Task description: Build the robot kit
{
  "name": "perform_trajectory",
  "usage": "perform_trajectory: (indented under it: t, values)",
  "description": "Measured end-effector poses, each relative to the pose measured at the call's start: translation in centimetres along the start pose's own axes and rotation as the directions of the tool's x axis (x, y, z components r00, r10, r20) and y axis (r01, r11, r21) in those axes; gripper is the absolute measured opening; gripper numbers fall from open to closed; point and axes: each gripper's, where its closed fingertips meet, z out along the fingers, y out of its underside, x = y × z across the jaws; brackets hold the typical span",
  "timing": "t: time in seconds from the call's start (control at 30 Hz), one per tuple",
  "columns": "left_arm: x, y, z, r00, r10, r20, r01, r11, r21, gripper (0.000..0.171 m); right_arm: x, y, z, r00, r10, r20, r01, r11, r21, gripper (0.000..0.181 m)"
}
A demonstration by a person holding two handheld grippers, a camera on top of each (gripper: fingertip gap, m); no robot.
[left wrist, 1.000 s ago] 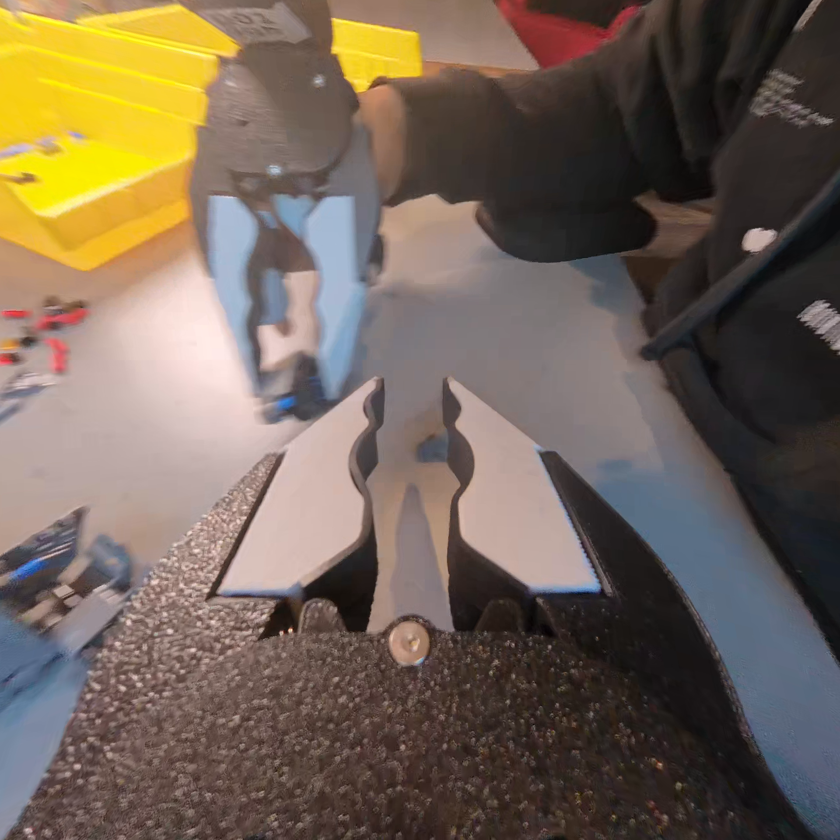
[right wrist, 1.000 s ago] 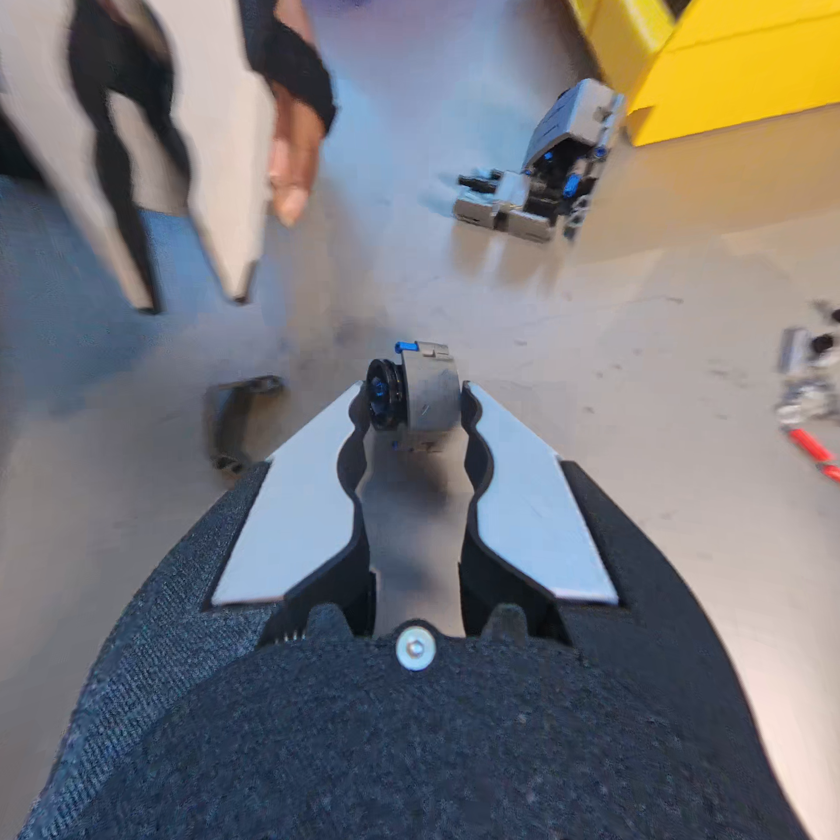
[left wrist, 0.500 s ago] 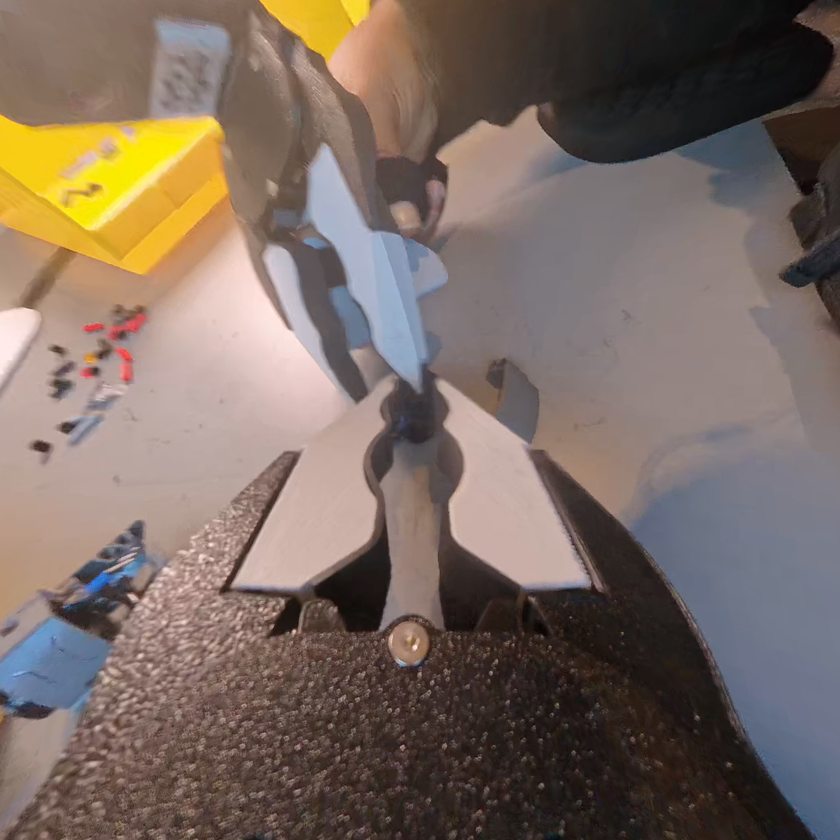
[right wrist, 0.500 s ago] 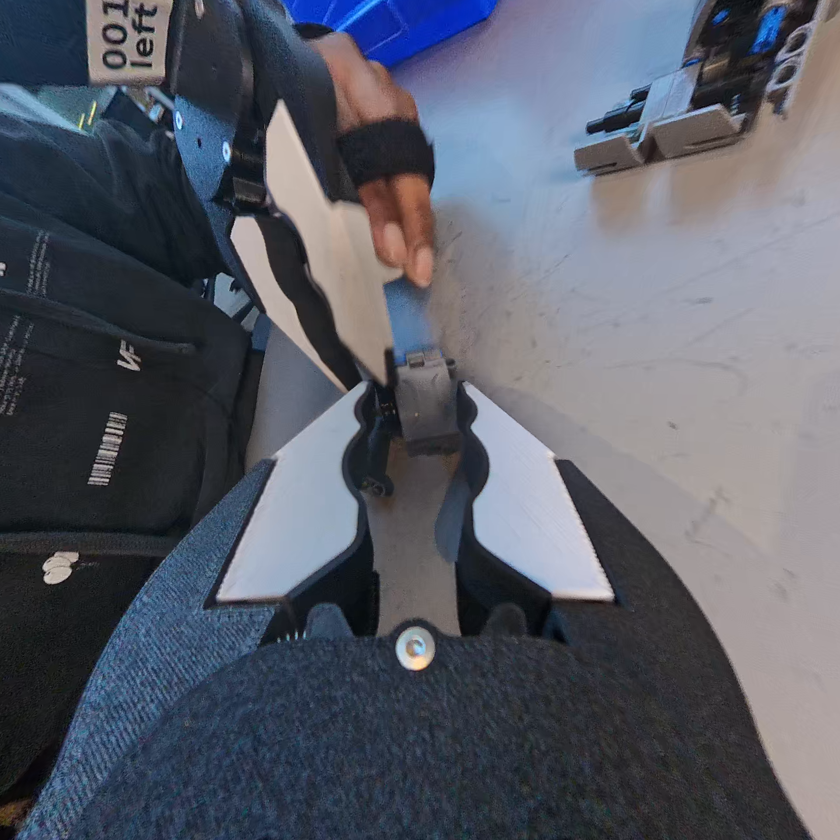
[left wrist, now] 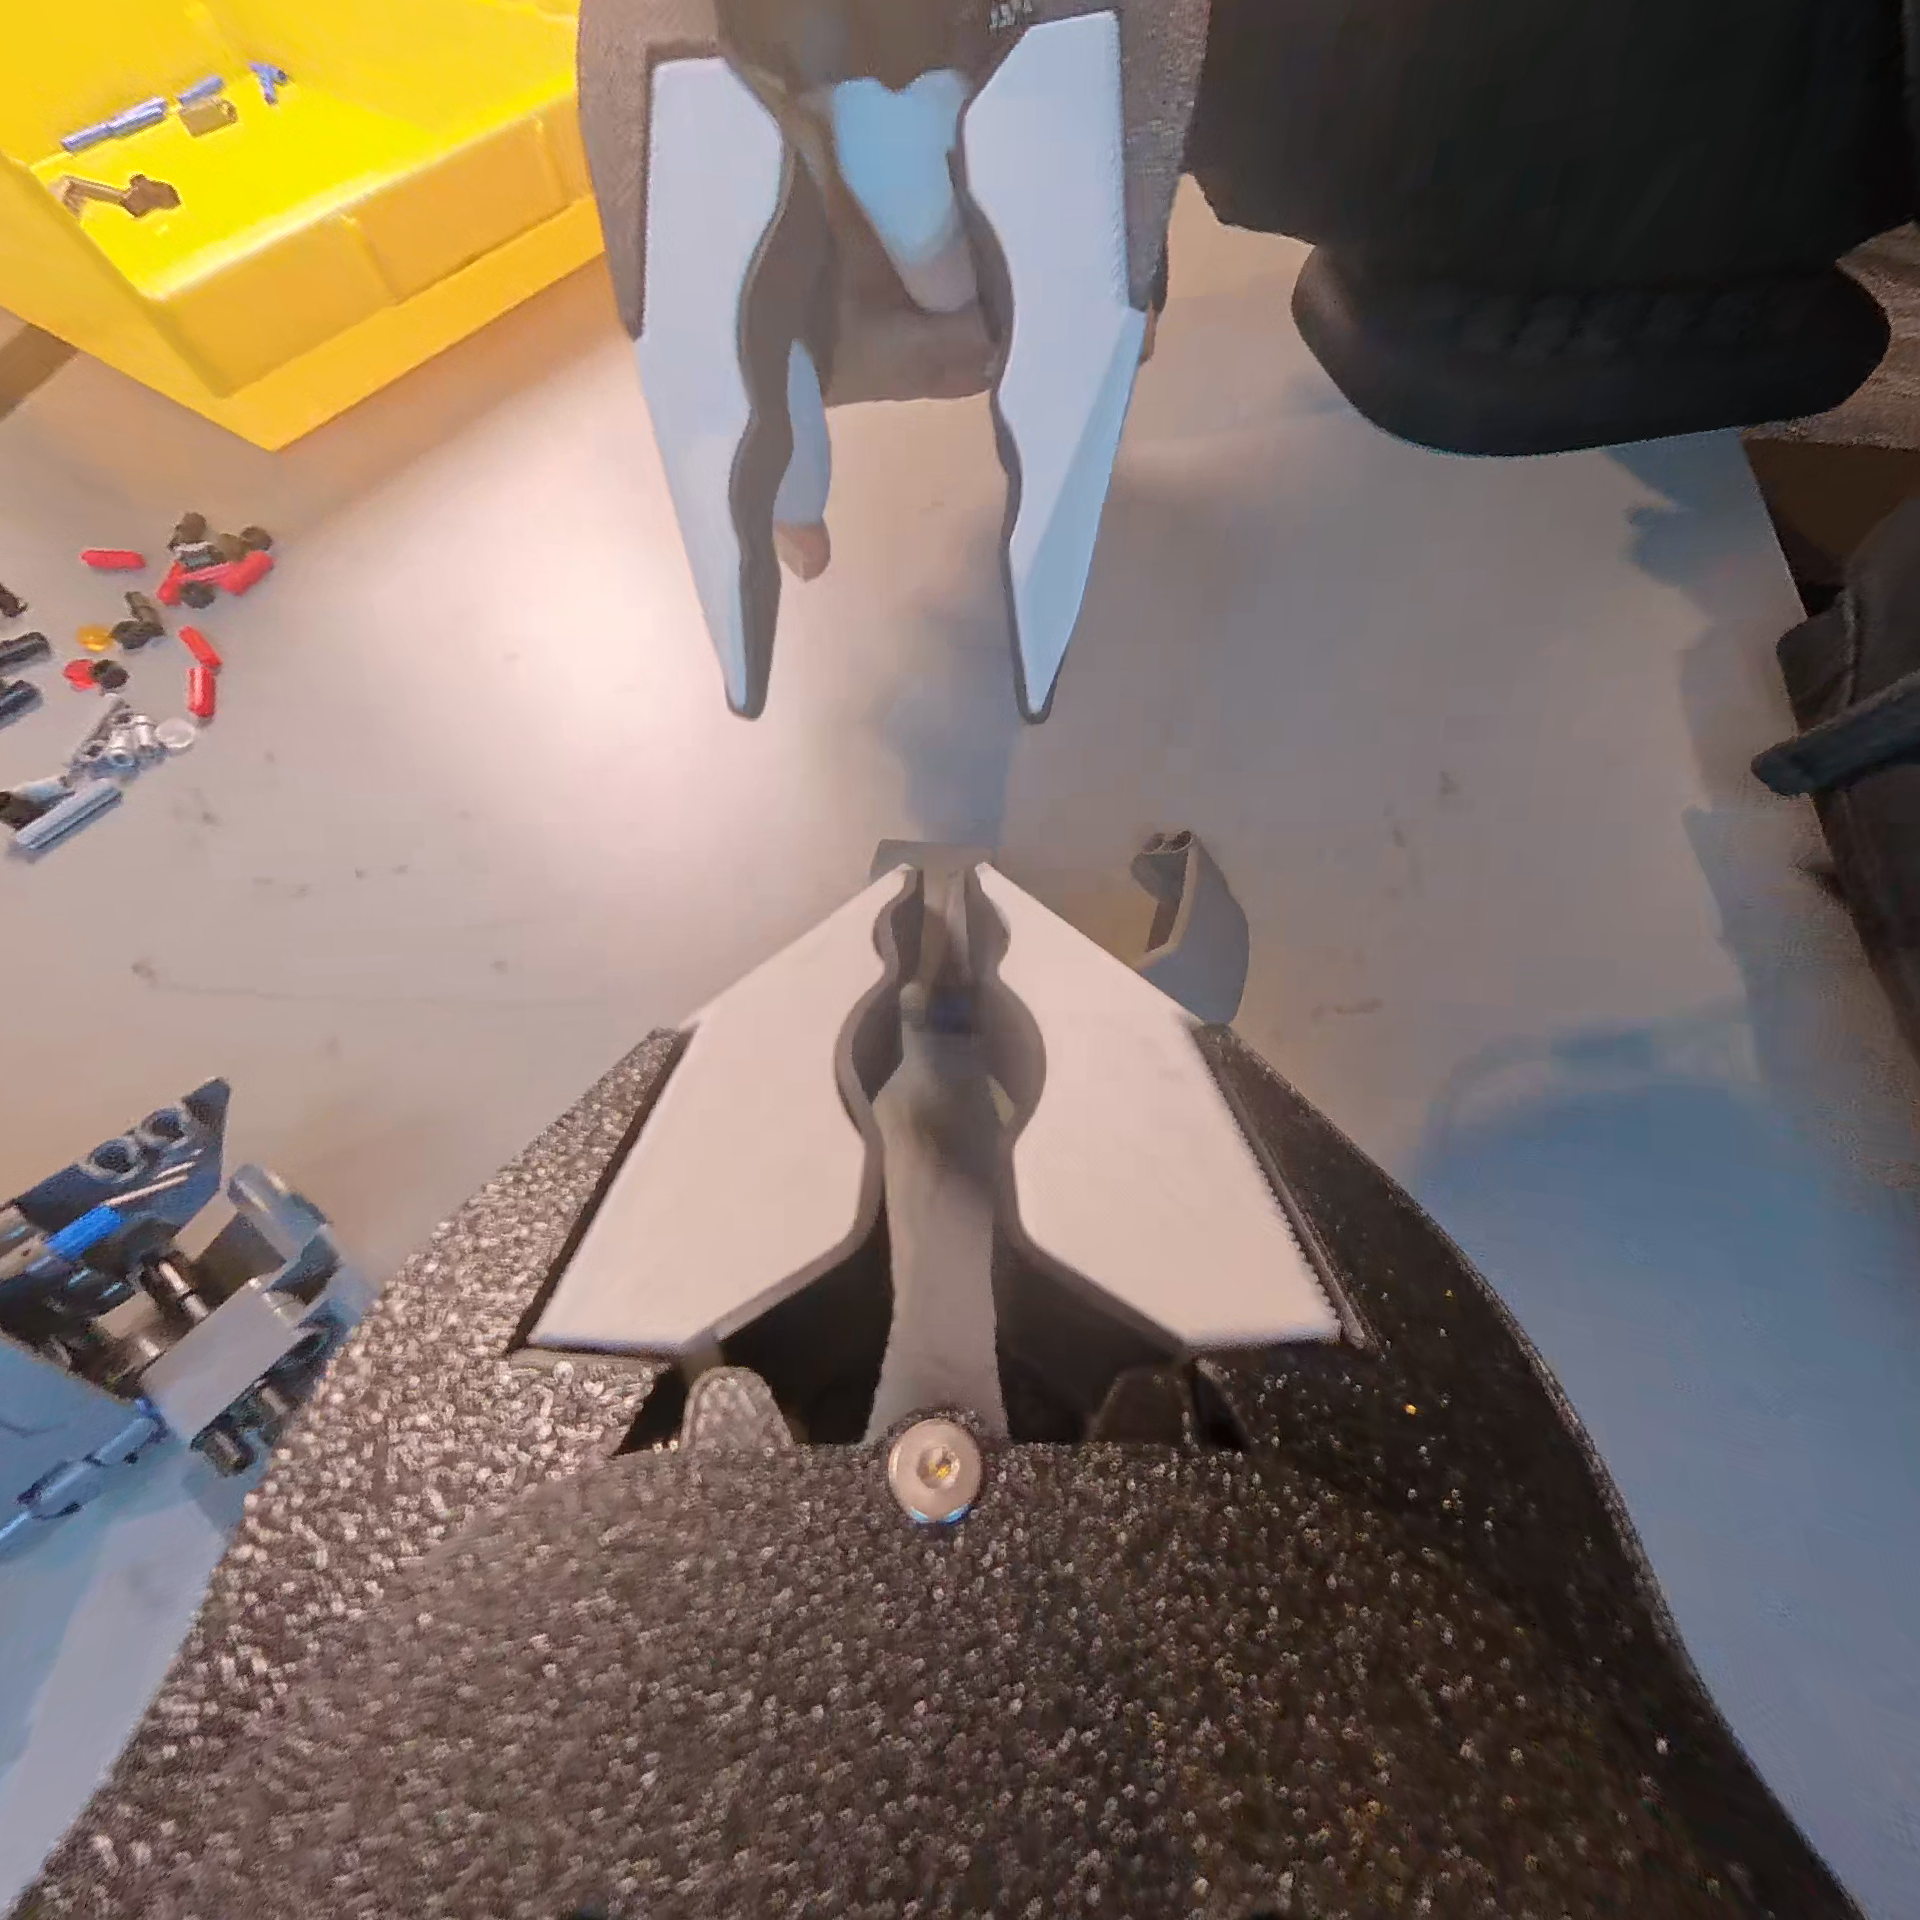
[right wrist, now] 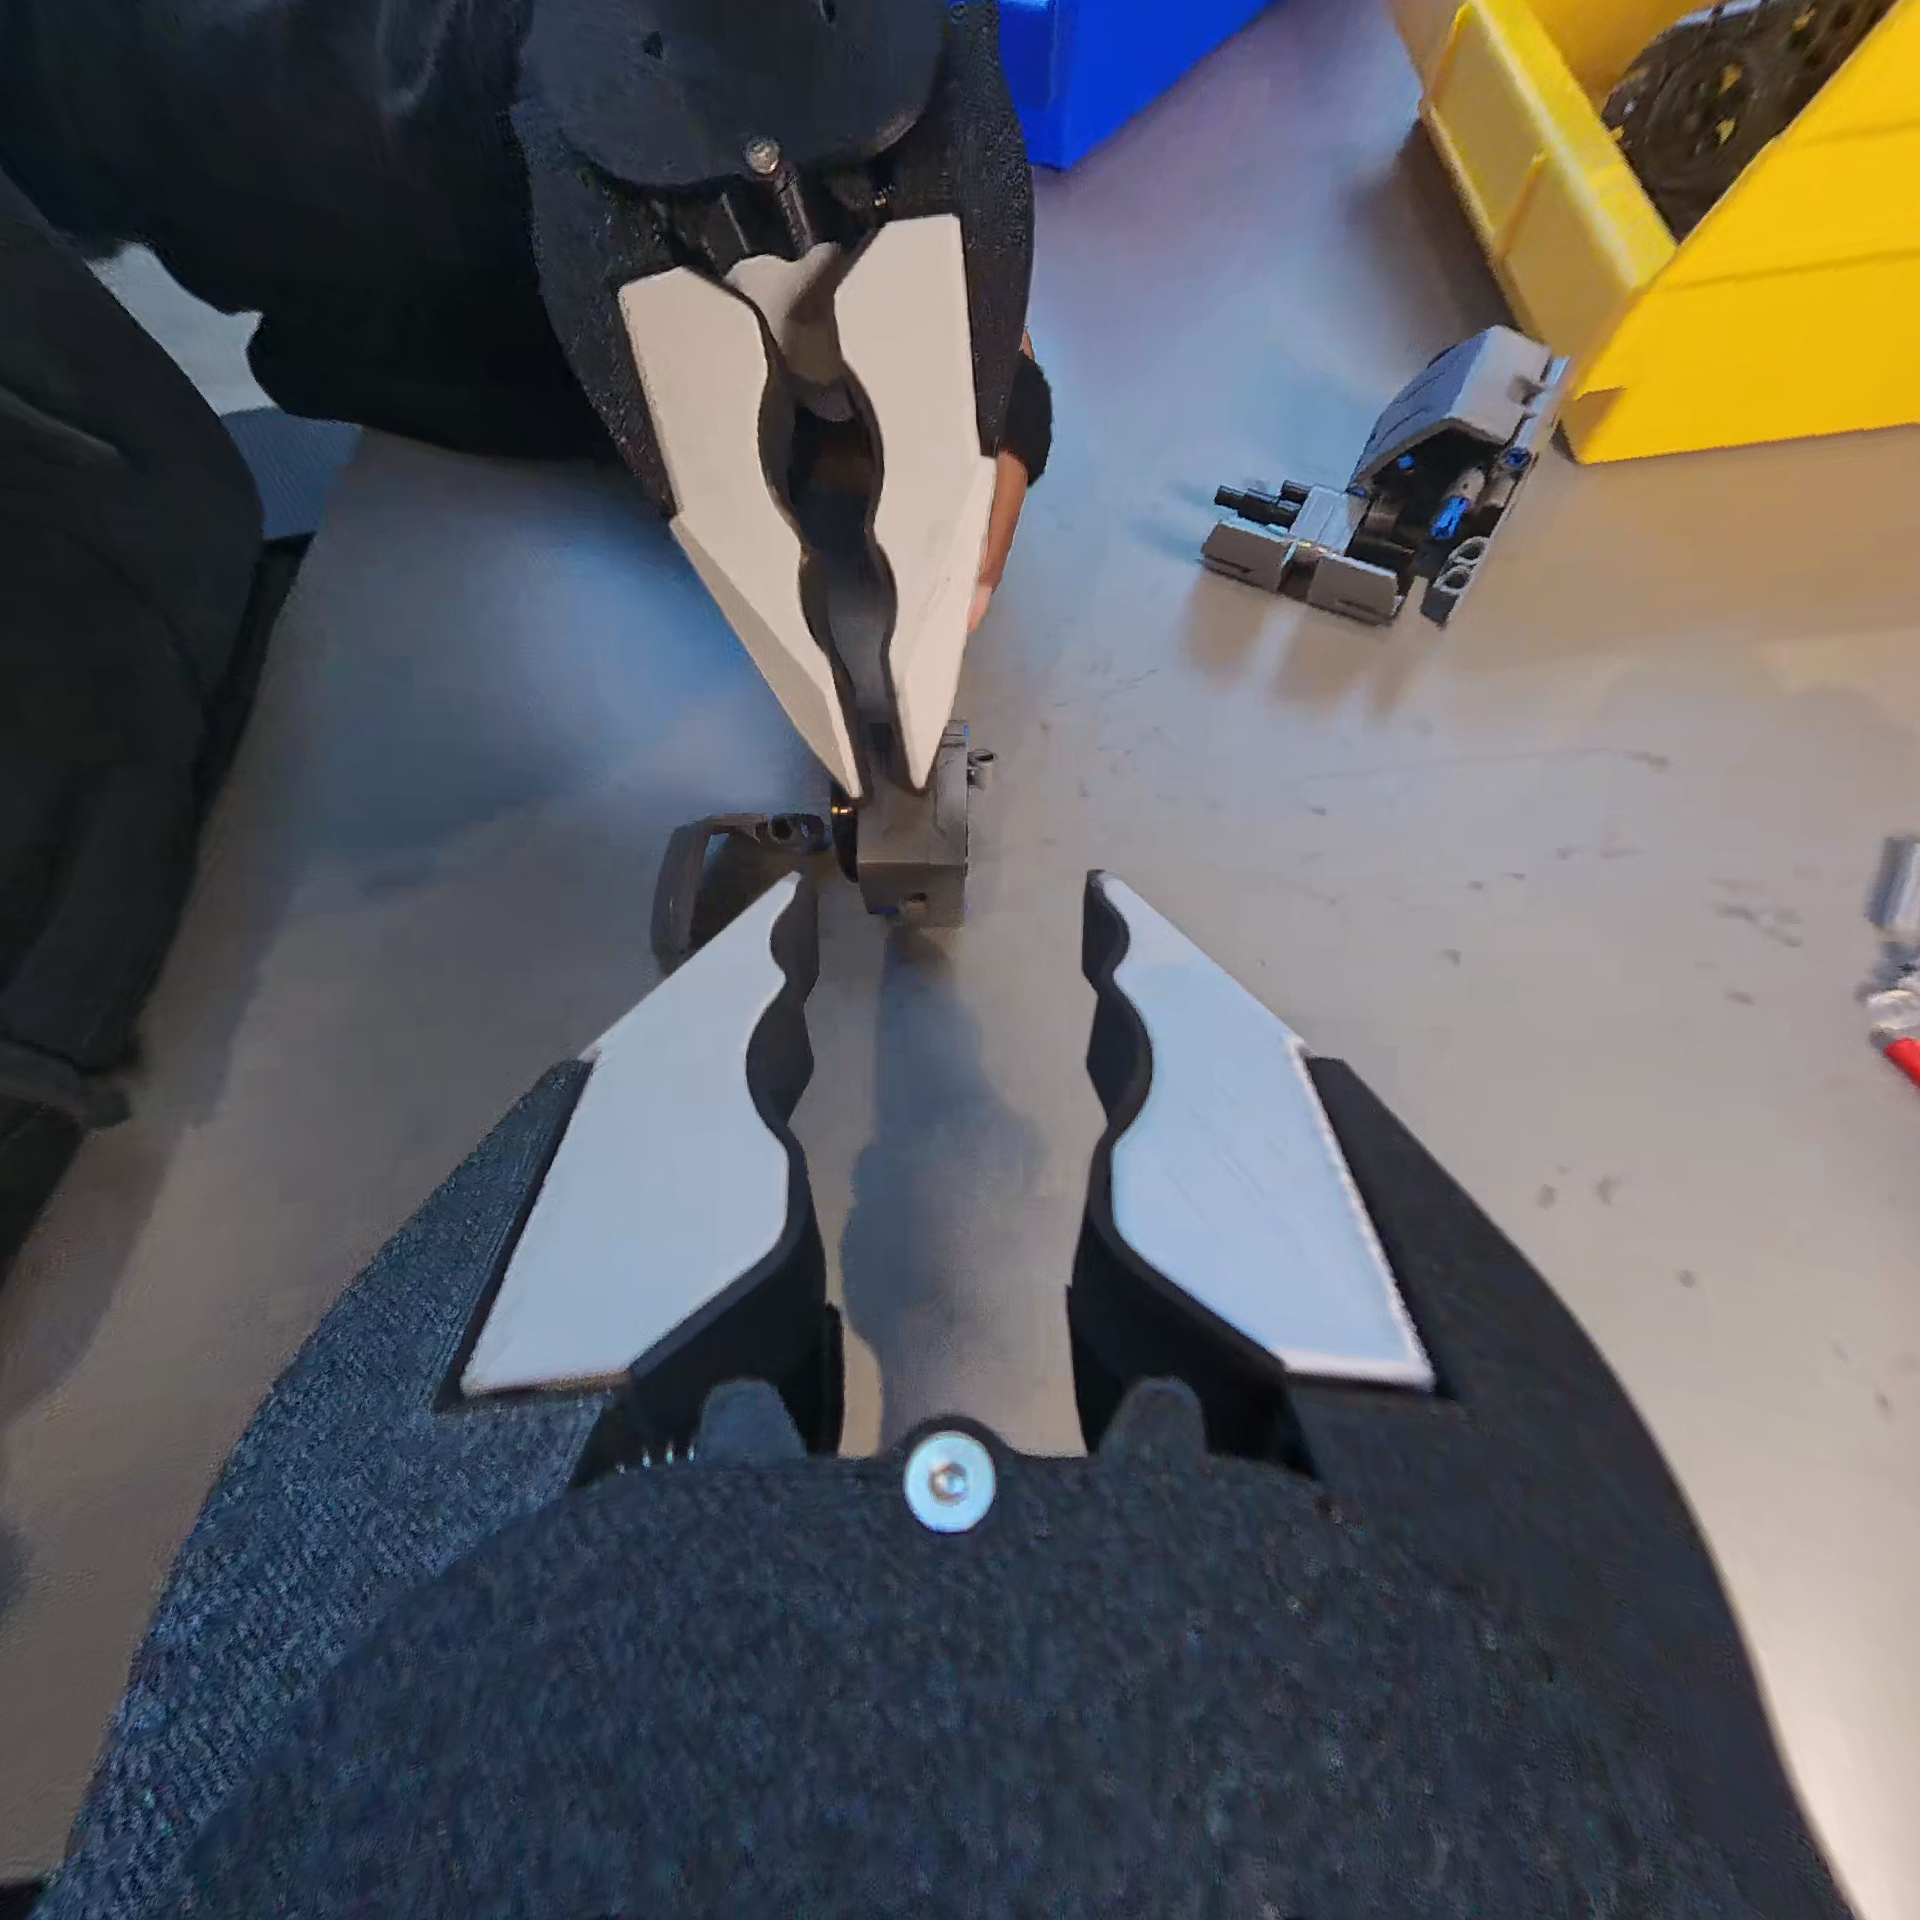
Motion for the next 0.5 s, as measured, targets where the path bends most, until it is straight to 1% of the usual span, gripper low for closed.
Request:
perform_trajectory:
  t: [0.13,0.23,0.33,0.43,0.5]
  values:
    - [-0.9,0.2,-1.0,0.999,0.008,0.033,-0.009,1.0,0.016,0.013,-0.7,-0.1,-0.6,0.979,-0.199,-0.047,0.198,0.98,-0.034,0.046]
    - [-1.1,0.2,-1.5,0.999,0.02,0.038,-0.021,0.999,0.024,0.016,-2.0,0.1,0.2,0.951,-0.308,-0.026,0.307,0.95,-0.056,0.044]
    - [-0.9,0.4,-1.7,0.998,0.052,0.029,-0.053,0.998,0.017,0.018,-2.4,0.4,1.2,0.932,-0.362,-0.03,0.358,0.93,-0.082,0.044]
    - [-0.5,0.4,-1.9,0.997,0.073,0.008,-0.074,0.997,0.019,0.02,-2.0,-0.3,2.2,0.924,-0.376,-0.076,0.373,0.927,-0.046,0.044]
    - [-0.1,0.3,-2.0,0.996,0.088,-0.02,-0.088,0.996,0.025,0.023,-2.0,-0.3,3.1,0.926,-0.372,-0.071,0.37,0.928,-0.041,0.04]
